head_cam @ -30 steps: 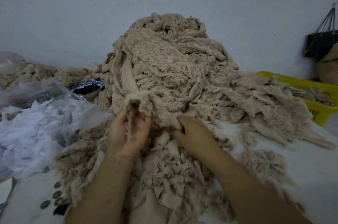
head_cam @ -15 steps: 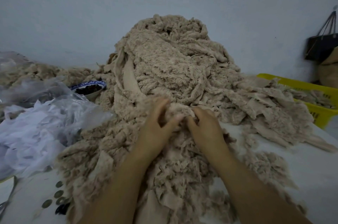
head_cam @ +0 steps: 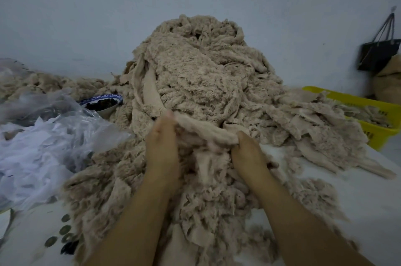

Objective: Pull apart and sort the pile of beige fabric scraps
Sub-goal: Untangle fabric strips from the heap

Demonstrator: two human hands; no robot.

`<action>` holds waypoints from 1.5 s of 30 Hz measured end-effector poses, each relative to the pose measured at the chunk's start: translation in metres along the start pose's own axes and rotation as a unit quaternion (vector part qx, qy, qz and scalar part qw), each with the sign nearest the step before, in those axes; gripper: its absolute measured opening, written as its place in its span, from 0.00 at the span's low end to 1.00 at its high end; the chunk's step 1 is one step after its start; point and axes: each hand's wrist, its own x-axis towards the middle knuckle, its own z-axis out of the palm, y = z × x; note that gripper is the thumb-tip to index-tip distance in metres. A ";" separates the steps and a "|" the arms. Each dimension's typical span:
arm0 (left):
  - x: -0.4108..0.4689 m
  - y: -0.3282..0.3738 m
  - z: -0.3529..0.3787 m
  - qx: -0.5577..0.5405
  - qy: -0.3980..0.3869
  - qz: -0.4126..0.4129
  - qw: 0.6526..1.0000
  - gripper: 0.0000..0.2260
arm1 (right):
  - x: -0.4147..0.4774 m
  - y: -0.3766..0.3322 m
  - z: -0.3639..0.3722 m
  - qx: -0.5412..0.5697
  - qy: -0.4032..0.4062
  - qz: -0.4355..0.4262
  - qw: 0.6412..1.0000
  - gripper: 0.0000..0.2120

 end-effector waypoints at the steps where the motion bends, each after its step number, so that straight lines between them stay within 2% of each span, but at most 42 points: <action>1: 0.009 0.004 -0.006 -0.101 0.029 -0.049 0.993 0.19 | 0.003 0.005 -0.003 0.003 0.008 0.029 1.000 0.11; 2: 0.017 0.005 -0.012 -0.183 0.035 -0.087 0.979 0.16 | 0.004 0.008 -0.004 0.011 0.022 0.047 0.999 0.11; 3: 0.022 0.005 -0.015 -0.217 0.030 -0.125 0.968 0.13 | 0.005 0.008 -0.003 0.020 0.034 0.050 0.998 0.11; 6: 0.017 -0.002 -0.008 -0.200 0.028 -0.218 0.955 0.15 | 0.000 0.000 0.005 0.090 0.015 0.059 0.994 0.14; 8: 0.018 -0.003 -0.010 -0.263 0.021 -0.251 0.931 0.17 | 0.001 -0.005 0.001 0.190 0.036 0.109 0.975 0.14; 10: 0.025 -0.003 -0.021 -0.364 0.032 -0.260 0.894 0.17 | 0.004 -0.003 -0.005 0.275 0.077 0.170 0.943 0.12; 12: 0.029 -0.010 -0.029 -0.416 0.066 -0.257 0.870 0.23 | 0.005 -0.002 -0.008 0.336 0.104 0.226 0.909 0.12; 14: 0.029 -0.008 -0.034 -0.420 0.063 -0.248 0.871 0.22 | 0.005 -0.001 -0.010 0.407 0.125 0.270 0.864 0.13; 16: 0.036 -0.007 -0.046 -0.414 0.061 -0.242 0.875 0.16 | 0.010 0.002 -0.019 0.505 0.150 0.313 0.790 0.14; 17: 0.039 -0.005 -0.052 -0.410 0.076 -0.244 0.876 0.15 | 0.013 0.007 -0.024 0.514 0.162 0.328 0.776 0.15; 18: 0.041 -0.006 -0.054 -0.406 0.090 -0.243 0.876 0.14 | 0.015 0.010 -0.028 0.484 0.155 0.330 0.796 0.16; 20: 0.038 -0.011 -0.042 -0.388 0.084 -0.257 0.881 0.12 | 0.012 0.005 -0.023 0.374 0.076 0.281 0.881 0.15; 22: 0.031 -0.017 -0.021 -0.357 0.038 -0.271 0.893 0.10 | 0.001 -0.011 -0.007 0.240 -0.026 0.160 0.957 0.11; 24: 0.026 -0.021 -0.009 -0.339 0.001 -0.283 0.897 0.11 | -0.009 -0.019 0.002 0.122 -0.077 0.045 0.988 0.20; 26: 0.024 -0.021 -0.011 -0.325 -0.019 -0.280 0.903 0.13 | -0.013 -0.022 -0.001 0.086 -0.054 -0.014 0.995 0.31; 27: 0.025 -0.022 -0.014 -0.314 -0.030 -0.272 0.909 0.14 | -0.018 -0.026 -0.004 0.096 -0.021 -0.042 0.994 0.31; 29: 0.023 -0.023 -0.014 -0.286 -0.060 -0.261 0.920 0.17 | -0.024 -0.029 -0.005 0.148 0.073 -0.117 0.979 0.23; 30: 0.021 -0.023 -0.012 -0.272 -0.072 -0.260 0.924 0.19 | -0.025 -0.031 -0.004 0.159 0.106 -0.138 0.972 0.24; 32: 0.020 -0.026 -0.010 -0.286 -0.087 -0.256 0.919 0.20 | -0.022 -0.031 -0.002 0.146 0.126 -0.108 0.975 0.26; 35: 0.022 -0.022 -0.013 -0.383 -0.074 -0.255 0.885 0.19 | -0.011 -0.019 -0.003 0.076 0.045 0.029 0.996 0.15; 37: 0.024 -0.024 -0.018 -0.437 -0.053 -0.248 0.863 0.23 | -0.009 -0.012 -0.005 0.022 -0.002 0.061 0.998 0.24; 39: 0.022 -0.021 -0.021 -0.440 -0.047 -0.242 0.863 0.25 | -0.010 -0.013 -0.007 0.013 0.025 0.036 0.999 0.38; 41: 0.019 -0.019 -0.019 -0.411 -0.053 -0.242 0.877 0.28 | -0.013 -0.017 -0.009 0.003 0.072 0.007 0.997 0.42; 43: 0.018 -0.020 -0.015 -0.374 -0.067 -0.250 0.890 0.23 | -0.012 -0.016 -0.009 -0.031 0.089 -0.020 0.995 0.31; 45: 0.016 -0.021 -0.010 -0.322 -0.082 -0.265 0.905 0.17 | -0.010 -0.015 -0.008 -0.089 0.066 -0.027 0.993 0.18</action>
